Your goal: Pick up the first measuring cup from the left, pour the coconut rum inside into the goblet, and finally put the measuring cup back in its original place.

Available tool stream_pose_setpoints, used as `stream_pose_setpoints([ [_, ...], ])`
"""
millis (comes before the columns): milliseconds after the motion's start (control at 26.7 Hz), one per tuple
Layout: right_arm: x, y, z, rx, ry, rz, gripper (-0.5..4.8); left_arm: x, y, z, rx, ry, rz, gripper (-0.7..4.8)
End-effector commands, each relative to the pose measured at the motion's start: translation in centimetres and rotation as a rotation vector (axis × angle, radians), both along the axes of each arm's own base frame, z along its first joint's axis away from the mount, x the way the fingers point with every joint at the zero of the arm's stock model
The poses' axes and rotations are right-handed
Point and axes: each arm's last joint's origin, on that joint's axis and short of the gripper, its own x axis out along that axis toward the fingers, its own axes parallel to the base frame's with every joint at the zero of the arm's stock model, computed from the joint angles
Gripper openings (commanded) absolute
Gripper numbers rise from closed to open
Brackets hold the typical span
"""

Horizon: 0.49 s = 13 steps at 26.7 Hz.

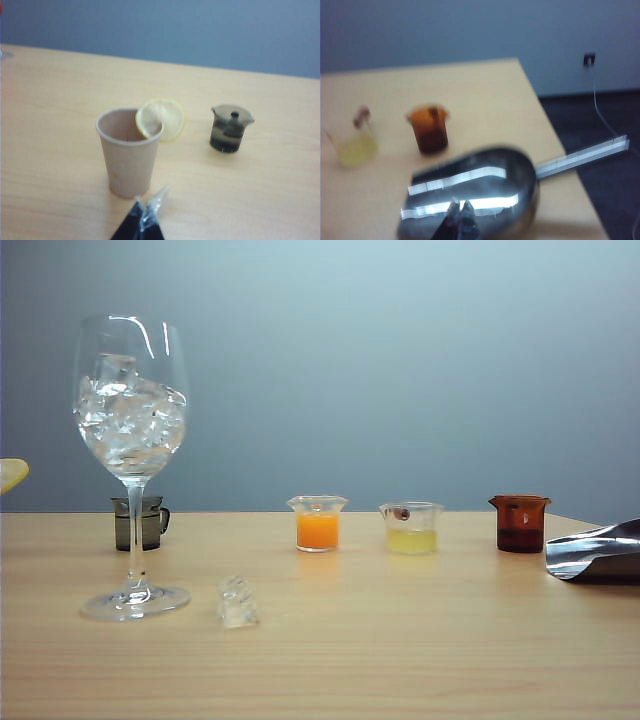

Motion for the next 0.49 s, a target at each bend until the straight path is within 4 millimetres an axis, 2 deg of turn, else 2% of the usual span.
stream_pose_setpoints([
  [37,-0.5,0.0,2.1,0.028,-0.064,-0.001,-0.09,-0.2,0.0,1.2,-0.024,-0.041,-0.004,-0.04],
  [299,-0.7,0.1,6.2,0.049,-0.054,0.03,-0.09,-0.8,-0.1,3.7,-0.042,-0.041,-0.005,-0.04],
  [336,-0.2,0.2,7.9,0.049,-0.055,0.056,-0.09,-0.7,-0.1,4.6,-0.042,-0.05,-0.006,-0.04],
  [486,1.6,0.4,11.1,0.048,-0.066,0.129,-0.09,0.1,-0.2,6.3,-0.039,-0.034,-0.064,-0.04],
])
